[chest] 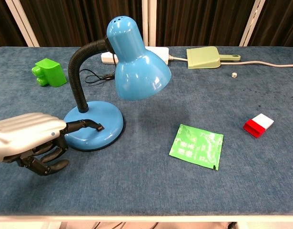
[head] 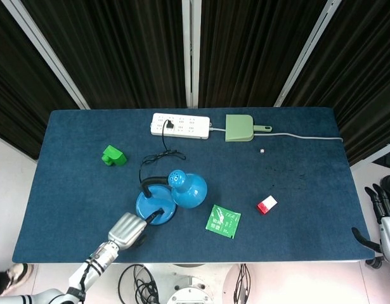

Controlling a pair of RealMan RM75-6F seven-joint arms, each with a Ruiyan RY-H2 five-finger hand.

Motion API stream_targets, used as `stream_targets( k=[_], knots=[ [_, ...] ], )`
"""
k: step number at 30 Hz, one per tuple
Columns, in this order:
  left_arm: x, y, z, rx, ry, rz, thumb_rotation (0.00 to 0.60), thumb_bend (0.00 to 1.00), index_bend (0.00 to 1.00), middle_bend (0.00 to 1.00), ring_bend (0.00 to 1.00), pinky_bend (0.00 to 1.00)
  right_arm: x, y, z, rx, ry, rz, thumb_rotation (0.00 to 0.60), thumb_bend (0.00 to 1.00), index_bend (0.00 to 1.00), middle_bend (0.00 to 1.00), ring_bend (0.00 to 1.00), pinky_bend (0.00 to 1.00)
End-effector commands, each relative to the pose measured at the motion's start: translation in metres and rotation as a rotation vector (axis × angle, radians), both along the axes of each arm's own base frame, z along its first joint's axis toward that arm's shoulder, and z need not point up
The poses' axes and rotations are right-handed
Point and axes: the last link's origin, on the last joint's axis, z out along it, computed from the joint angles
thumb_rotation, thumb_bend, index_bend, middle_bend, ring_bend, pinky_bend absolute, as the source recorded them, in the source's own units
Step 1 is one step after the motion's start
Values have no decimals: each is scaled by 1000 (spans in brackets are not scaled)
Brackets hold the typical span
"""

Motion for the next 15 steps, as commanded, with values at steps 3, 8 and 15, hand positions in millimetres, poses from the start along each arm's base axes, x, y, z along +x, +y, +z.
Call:
stream_targets(
  k=[3,8,15],
  knots=[
    [0,0,-1,-5,5,-4,600,444,80,815,810,758,0,0,-1,5,1,-1,600,176,0,0,0,0],
    [1,-1,-2,-10,14,-13,600,444,95,815,810,758,0,0,-1,6,2,-2,600,176,0,0,0,0],
    [3,1,4,29,-11,-14,600,445,93,815,810,758,0,1,0,2,2,0,600,176,0,0,0,0]
  ],
)
